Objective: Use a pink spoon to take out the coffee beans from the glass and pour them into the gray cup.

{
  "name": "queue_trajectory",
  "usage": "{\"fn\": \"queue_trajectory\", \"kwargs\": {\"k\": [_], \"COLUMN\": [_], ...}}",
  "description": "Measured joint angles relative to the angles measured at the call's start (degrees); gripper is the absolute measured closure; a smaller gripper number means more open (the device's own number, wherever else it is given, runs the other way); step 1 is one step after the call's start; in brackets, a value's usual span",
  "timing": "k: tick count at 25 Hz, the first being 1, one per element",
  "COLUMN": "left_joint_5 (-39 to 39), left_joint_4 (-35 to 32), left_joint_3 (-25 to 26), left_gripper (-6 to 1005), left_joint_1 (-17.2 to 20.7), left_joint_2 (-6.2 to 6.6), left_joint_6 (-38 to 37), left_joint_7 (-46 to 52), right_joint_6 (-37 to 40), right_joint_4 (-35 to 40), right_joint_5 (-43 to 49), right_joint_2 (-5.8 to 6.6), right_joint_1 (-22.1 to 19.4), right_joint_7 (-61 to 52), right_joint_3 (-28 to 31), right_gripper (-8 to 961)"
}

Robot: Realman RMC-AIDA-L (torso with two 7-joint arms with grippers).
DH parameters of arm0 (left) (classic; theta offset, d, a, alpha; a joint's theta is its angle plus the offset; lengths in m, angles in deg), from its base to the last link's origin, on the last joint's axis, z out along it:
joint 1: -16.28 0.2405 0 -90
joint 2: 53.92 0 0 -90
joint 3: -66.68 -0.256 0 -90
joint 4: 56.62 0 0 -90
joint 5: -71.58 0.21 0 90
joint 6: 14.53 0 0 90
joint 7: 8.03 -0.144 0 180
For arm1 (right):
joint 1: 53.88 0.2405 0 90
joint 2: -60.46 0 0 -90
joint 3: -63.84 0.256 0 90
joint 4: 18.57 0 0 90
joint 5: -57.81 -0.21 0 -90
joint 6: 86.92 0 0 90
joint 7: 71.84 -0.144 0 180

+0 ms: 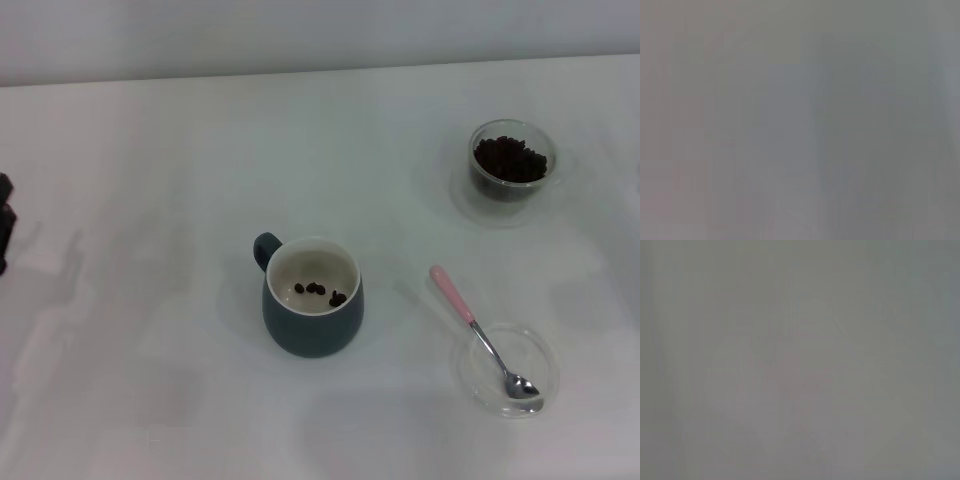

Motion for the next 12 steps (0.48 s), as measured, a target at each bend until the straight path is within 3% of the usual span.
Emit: {"fn": "queue_trajectory", "kwargs": {"k": [5,12], "left_joint_5": [-5.4,-6.8], "left_joint_4": [0.0,0.2], "left_joint_3": [0.0,0.0], "left_gripper": [538,539], "left_joint_1": [-1.0,-2.3], "left_joint_2": [0.01,0.0], "left_joint_6": [-0.1,-0.3], "left_joint_7": [0.4,0.3], "right_joint_6": [0.3,1.4], "right_joint_4": [0.4,1.0], "right_joint_5": [-1.1,-3.6], "right_joint_2": [0.08,-0.16], "right_joint_1": [0.9,0.7], "right_joint_7": [4.2,5.7], "right_joint_3": [0.2,0.3], "right_gripper": [348,166]}}
